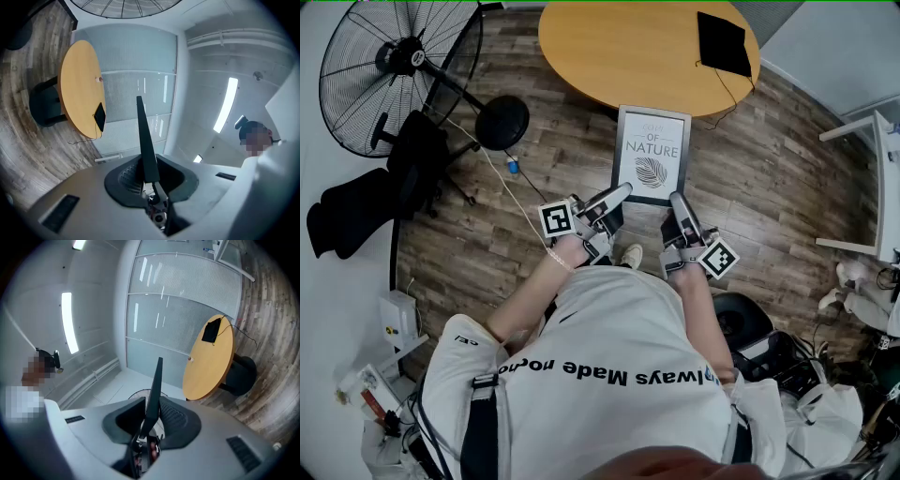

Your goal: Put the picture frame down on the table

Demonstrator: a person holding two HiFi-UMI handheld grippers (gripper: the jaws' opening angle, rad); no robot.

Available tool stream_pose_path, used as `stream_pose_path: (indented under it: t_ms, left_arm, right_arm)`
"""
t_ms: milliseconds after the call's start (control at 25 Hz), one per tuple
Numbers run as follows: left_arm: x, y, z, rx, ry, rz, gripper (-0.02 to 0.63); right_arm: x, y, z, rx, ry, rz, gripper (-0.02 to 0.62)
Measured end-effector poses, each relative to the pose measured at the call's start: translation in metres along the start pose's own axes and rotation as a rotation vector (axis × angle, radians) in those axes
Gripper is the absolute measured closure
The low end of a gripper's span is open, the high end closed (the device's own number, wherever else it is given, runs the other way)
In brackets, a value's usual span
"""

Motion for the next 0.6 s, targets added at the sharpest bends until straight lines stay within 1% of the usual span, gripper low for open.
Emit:
stream_pose_path:
  t_ms: [200,600]
  left_arm:
    - [0.0004,-0.0023,-0.0022,-0.001,0.003,-0.009,0.541]
    - [-0.0002,-0.0029,-0.0013,-0.004,0.001,-0.003,0.541]
  right_arm:
    - [0.0023,0.0015,-0.0004,-0.003,0.002,-0.009,0.502]
    - [0.0038,0.0047,-0.0011,-0.011,0.016,0.052,0.499]
Point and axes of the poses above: the fingertips, and each gripper's own axes: z backward along the fingers, y to its left, x out of its top, the point moved 3 cm from there along z, backward along the fingers, and after that the axes turned 13 degrees about z, right-handed, at the moved point
